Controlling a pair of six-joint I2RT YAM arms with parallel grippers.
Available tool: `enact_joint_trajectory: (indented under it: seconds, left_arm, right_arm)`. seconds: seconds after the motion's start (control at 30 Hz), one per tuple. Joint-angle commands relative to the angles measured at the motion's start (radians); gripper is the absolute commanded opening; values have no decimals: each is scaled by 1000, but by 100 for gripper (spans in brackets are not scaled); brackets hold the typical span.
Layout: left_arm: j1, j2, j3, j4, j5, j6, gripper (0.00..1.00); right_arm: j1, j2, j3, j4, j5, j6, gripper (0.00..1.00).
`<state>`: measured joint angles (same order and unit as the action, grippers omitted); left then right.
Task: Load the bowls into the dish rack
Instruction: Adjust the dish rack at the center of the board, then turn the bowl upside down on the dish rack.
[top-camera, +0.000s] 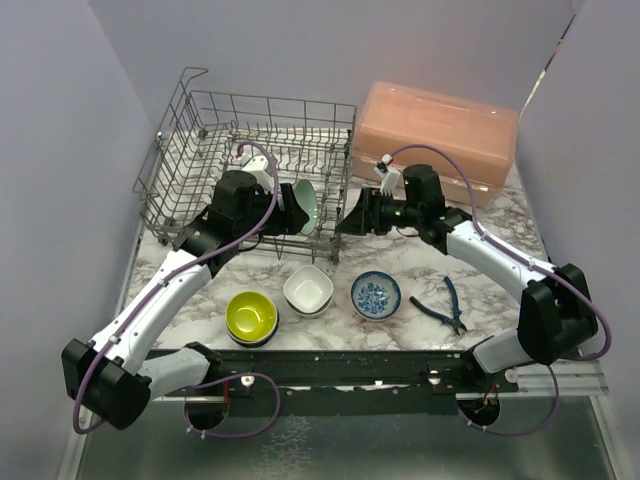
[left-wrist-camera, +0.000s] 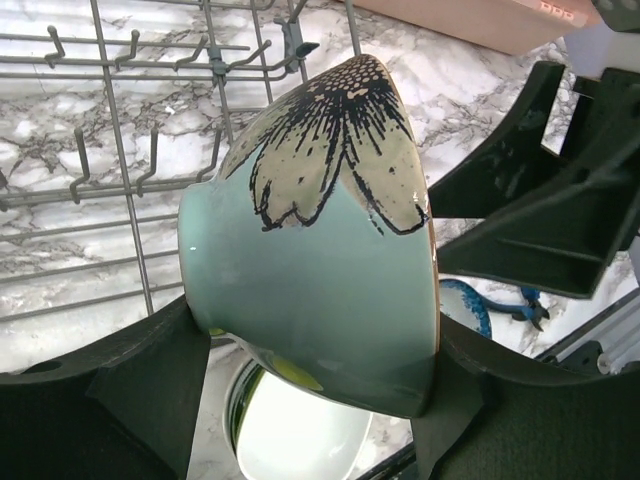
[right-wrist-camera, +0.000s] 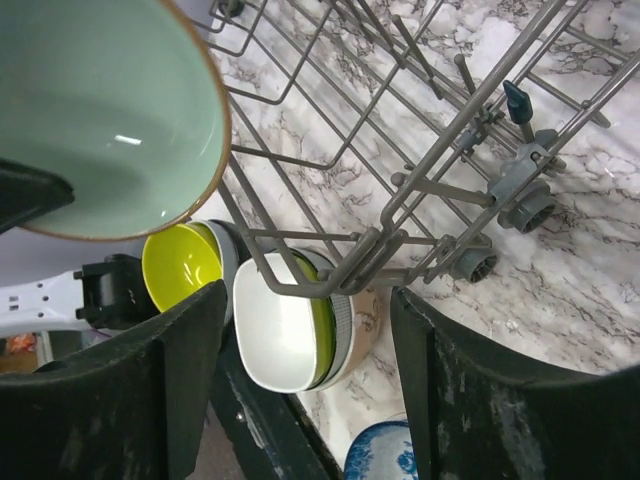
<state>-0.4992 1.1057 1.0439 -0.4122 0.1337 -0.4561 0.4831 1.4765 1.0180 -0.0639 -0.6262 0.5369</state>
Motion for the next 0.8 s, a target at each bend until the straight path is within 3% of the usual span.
enact_joint_trajectory:
  seconds: [0.0,0.2,0.37,0.77]
  left_arm:
    - [2,42,105,47,11,70,0]
    - [2,140,186,22,5,124,0]
    - [2,234,275,-23,-16,172,0]
    - [-3,499,598,-210,-160,242,0]
  right_arm:
    - [-2,-42,-33,0,1,0,72]
    - [-63,-69,-92,53,-63,29,84]
    - [-167,-108,-158,121,-151,56,86]
    - [-253,-215,-240,29,-88,-13,99]
